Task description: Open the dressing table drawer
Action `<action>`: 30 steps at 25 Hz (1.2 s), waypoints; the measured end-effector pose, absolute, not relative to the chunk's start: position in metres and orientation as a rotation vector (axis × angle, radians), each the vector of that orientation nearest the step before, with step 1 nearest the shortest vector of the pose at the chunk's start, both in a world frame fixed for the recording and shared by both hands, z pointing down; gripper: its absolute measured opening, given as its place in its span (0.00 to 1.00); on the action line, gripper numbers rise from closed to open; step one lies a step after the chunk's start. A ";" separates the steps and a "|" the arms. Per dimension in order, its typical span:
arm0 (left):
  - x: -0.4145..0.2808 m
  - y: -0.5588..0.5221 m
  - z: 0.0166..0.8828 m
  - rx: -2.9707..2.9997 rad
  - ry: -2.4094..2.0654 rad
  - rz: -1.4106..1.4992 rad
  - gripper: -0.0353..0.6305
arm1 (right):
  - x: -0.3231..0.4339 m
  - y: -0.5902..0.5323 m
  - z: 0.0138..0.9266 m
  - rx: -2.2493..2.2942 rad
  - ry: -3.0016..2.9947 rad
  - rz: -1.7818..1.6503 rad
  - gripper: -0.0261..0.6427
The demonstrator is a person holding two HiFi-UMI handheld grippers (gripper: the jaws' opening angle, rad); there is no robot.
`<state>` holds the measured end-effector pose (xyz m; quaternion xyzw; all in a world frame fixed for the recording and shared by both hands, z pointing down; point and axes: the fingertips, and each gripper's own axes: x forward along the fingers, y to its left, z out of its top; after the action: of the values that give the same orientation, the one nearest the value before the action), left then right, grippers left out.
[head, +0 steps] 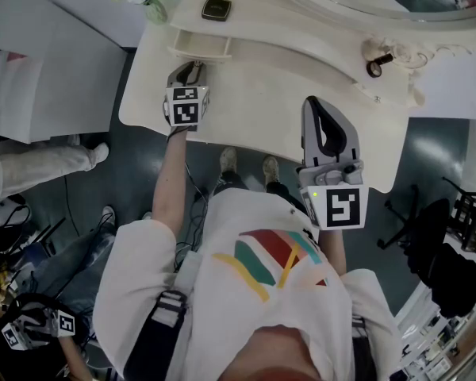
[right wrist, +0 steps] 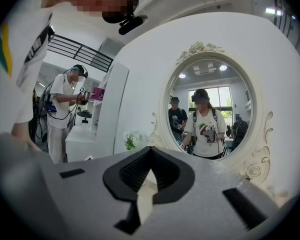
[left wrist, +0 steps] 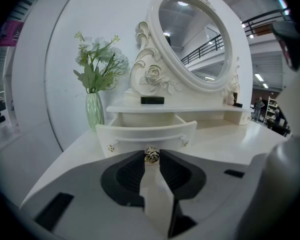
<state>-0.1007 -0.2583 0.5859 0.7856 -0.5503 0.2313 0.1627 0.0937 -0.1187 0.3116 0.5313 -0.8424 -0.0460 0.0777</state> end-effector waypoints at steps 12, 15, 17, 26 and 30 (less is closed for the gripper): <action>-0.100 -0.257 0.586 2.237 -1.565 0.681 0.19 | 0.096 -0.120 0.310 1.583 -2.527 -0.145 0.04; -0.101 -0.257 0.585 2.241 -1.564 0.685 0.19 | 0.094 -0.120 0.311 1.579 -2.529 -0.133 0.04; -0.102 -0.257 0.585 2.241 -1.565 0.683 0.19 | 0.094 -0.120 0.311 1.576 -2.530 -0.131 0.04; -0.101 -0.256 0.585 2.236 -1.561 0.693 0.19 | 0.096 -0.119 0.311 1.583 -2.531 -0.137 0.04; -0.102 -0.256 0.585 2.234 -1.557 0.703 0.19 | 0.096 -0.118 0.310 1.587 -2.531 -0.135 0.04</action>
<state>-0.1023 -0.2556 0.5846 0.7837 -0.5461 0.2465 0.1640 0.0961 -0.1180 0.3100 0.5291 -0.8440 -0.0450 0.0755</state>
